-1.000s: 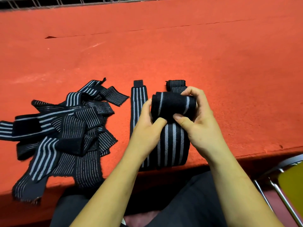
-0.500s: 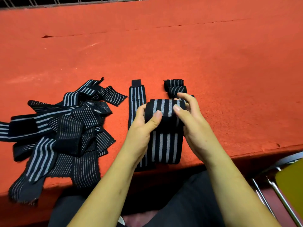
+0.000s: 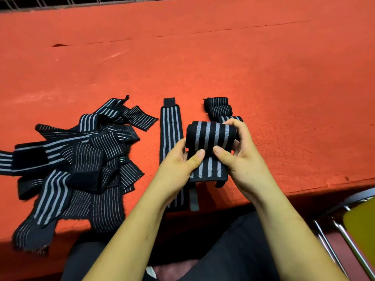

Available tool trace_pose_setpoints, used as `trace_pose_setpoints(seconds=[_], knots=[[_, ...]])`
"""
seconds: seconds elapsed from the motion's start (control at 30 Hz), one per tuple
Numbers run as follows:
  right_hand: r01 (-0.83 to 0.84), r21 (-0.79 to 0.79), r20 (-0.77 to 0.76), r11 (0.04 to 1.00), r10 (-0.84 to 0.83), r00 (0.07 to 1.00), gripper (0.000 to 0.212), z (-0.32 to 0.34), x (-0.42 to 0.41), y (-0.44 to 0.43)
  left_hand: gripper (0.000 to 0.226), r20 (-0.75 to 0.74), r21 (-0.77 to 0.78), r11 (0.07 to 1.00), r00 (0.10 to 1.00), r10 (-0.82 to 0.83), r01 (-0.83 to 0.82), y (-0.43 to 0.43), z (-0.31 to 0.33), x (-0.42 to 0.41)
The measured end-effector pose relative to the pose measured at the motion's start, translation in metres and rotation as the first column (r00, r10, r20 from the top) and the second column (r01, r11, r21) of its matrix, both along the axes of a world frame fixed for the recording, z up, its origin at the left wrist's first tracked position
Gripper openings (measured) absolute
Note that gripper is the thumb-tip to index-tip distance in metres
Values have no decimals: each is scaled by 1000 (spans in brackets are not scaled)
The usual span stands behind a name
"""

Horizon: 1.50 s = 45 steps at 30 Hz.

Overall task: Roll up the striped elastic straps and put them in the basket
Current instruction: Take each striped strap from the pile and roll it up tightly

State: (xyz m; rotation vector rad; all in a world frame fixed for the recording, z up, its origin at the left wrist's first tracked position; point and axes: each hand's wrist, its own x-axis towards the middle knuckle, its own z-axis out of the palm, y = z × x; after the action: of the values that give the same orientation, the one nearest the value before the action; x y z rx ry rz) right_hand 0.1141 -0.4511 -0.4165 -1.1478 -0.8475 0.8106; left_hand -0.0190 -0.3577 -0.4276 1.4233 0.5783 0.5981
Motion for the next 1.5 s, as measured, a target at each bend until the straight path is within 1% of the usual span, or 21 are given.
trace_pose_setpoints(seconds=[0.13,0.2,0.27,0.33,0.37,0.43,0.5,0.57,0.63,0.7,0.8,0.87,0.93,1.0,1.07,1.13,1.17,1.23,1.37,1.43,1.5], knots=[[-23,-56,135,998,30,990,55,-4,4,-6,28,102,-218,975,995,-21,43,-5,-5,3],[3,-106,244,994,23,970,57,-8,7,-8,33,158,-328,944,987,26,27,-8,-7,7],[33,-172,370,985,34,929,58,-14,8,-7,51,129,-347,937,988,89,-39,-11,-11,16],[34,-224,423,974,66,904,51,-20,7,-7,56,95,-316,942,984,149,-112,-15,-15,23],[25,-236,410,972,76,909,46,-22,8,-7,51,98,-317,941,983,156,-118,-15,-18,26],[13,-244,300,970,63,952,32,-23,9,-8,37,111,-356,931,985,131,-84,-16,-21,29],[64,-281,207,958,-4,978,22,-26,13,-5,40,115,-378,924,988,105,-55,-14,-26,32],[153,-346,187,926,-92,978,25,-33,19,-1,48,149,-390,920,985,87,-22,-17,-31,41],[256,-354,192,899,-198,961,34,-41,28,3,51,119,-346,937,989,85,-39,-18,-38,54],[315,-355,237,880,-241,941,42,-51,42,5,53,34,-225,972,997,72,-62,-16,-45,66],[342,-401,383,850,-184,905,44,-63,65,7,54,-153,-23,1000,988,11,-14,-3,-50,80],[347,-395,423,851,-167,891,40,-66,75,11,54,-208,40,999,978,-8,16,8,-53,92],[375,-379,483,846,-165,860,37,-69,84,15,58,-266,157,987,964,2,41,14,-58,103],[436,-374,578,819,-162,800,34,-74,89,19,62,-323,296,955,944,72,28,15,-69,111],[501,-370,669,782,-150,728,34,-82,87,21,64,-325,395,919,934,145,-5,12,-83,114],[610,-363,791,704,-113,601,39,-92,83,20,64,-304,465,885,930,205,-43,6,-90,114],[659,-355,836,663,-91,542,42,-95,82,18,64,-300,475,879,929,216,-50,5,-92,115],[687,-354,860,634,-68,506,45,-95,83,16,66,-319,425,904,928,191,-40,6,-89,116],[648,-447,833,617,22,553,46,-84,91,20,68,-419,352,935,901,118,41,16,-74,115],[632,-491,814,600,55,579,47,-75,93,21,59,-452,367,929,884,124,57,20,-64,104],[655,-467,825,595,27,564,47,-62,92,20,45,-431,394,918,891,142,44,27,-51,80]])
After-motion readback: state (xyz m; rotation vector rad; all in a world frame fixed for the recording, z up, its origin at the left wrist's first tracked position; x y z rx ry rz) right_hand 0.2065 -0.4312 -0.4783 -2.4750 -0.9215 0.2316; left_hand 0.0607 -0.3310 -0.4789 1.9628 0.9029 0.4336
